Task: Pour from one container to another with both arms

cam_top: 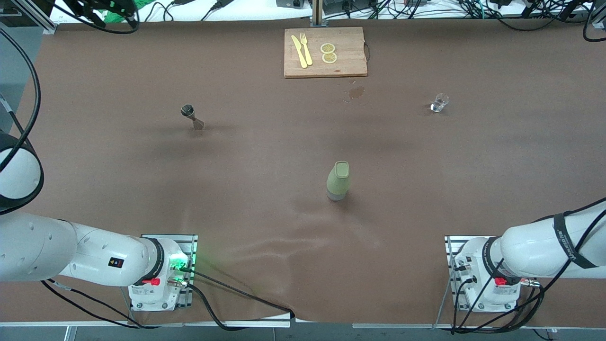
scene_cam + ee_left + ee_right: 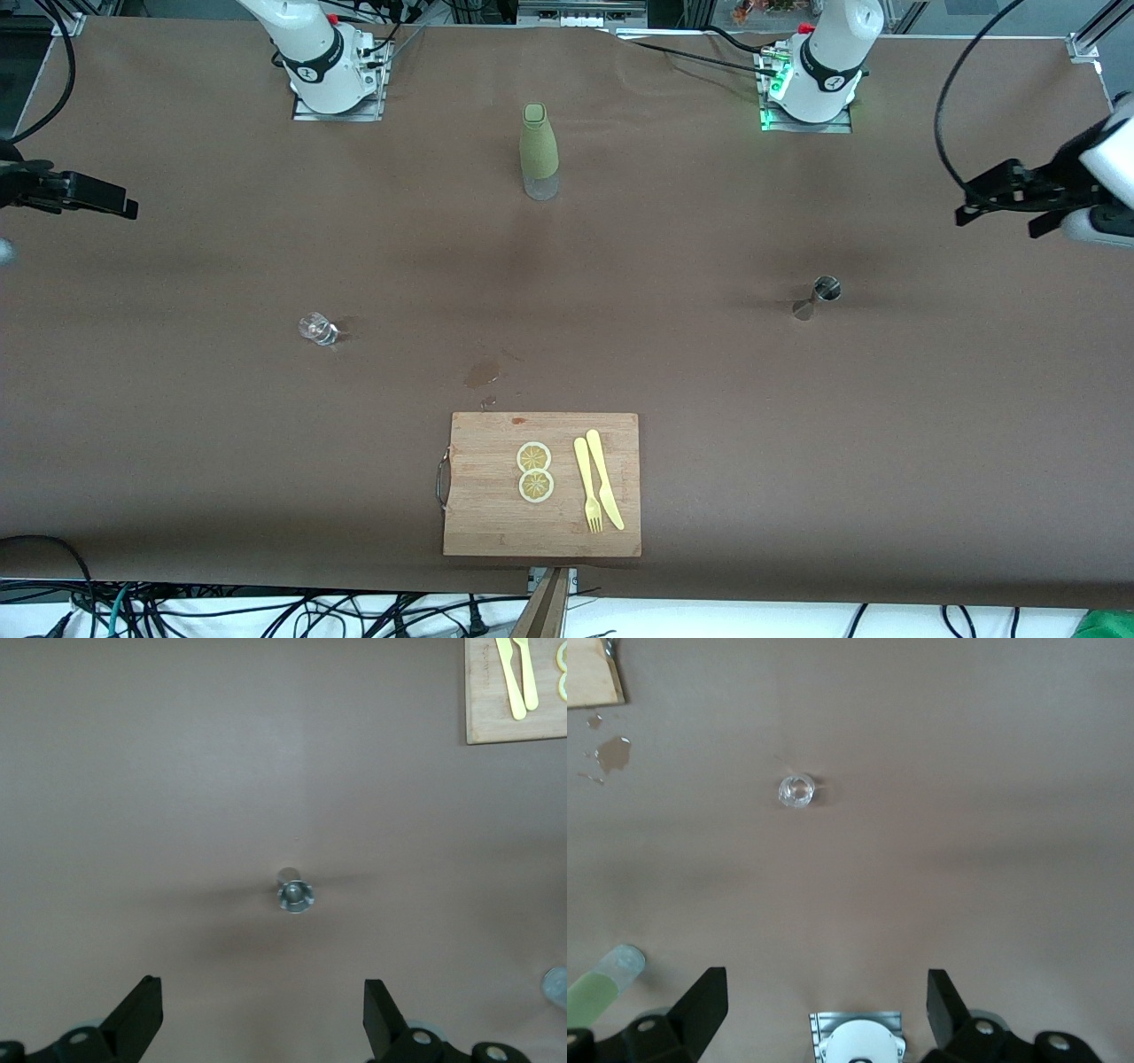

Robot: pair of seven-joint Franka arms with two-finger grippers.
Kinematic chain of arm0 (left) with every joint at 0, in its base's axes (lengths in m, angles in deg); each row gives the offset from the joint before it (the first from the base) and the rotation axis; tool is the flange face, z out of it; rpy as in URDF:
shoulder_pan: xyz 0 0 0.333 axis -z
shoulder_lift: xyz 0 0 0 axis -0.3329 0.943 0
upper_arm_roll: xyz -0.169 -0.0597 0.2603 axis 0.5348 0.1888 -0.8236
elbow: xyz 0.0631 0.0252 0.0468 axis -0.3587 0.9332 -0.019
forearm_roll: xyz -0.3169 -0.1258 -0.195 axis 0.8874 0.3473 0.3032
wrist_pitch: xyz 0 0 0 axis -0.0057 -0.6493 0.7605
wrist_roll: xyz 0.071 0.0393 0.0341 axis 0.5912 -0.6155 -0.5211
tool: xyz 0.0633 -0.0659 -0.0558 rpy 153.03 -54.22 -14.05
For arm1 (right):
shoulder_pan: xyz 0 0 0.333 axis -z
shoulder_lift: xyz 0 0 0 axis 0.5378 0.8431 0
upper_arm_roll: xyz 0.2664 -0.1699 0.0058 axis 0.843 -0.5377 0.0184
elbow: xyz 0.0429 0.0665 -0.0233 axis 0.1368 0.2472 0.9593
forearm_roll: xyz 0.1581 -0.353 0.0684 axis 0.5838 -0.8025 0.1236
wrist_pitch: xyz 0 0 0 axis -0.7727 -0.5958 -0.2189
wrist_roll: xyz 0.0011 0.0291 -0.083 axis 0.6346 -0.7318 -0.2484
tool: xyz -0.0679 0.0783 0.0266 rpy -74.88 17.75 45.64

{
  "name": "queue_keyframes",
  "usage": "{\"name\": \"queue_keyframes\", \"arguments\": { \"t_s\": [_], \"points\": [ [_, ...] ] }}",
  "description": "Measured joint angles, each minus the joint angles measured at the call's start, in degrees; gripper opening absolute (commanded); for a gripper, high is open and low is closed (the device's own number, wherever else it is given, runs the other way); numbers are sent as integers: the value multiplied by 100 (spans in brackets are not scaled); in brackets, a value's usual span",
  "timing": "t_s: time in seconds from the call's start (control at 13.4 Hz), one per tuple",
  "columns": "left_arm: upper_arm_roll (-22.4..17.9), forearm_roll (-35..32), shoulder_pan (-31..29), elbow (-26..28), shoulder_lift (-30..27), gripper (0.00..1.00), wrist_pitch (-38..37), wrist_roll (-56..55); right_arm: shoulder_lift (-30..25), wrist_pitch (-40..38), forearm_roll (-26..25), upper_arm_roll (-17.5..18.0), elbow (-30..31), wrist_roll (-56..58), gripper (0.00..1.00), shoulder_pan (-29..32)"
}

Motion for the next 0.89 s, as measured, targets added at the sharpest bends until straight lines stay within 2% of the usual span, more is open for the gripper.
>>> {"name": "queue_keyframes", "arguments": {
  "t_s": [0.3,0.67,0.89],
  "points": [
    [449,-5,-189,0,-19,100,-37,-612,-446,87,0,6,242,2,100,0],
    [462,-5,-300,0,-25,100,-54,-615,-775,83,-10,68,747,-5,100,-17],
    [475,-5,-300,0,-25,100,-54,-615,-902,91,-225,108,883,-5,100,-137]
  ]
}}
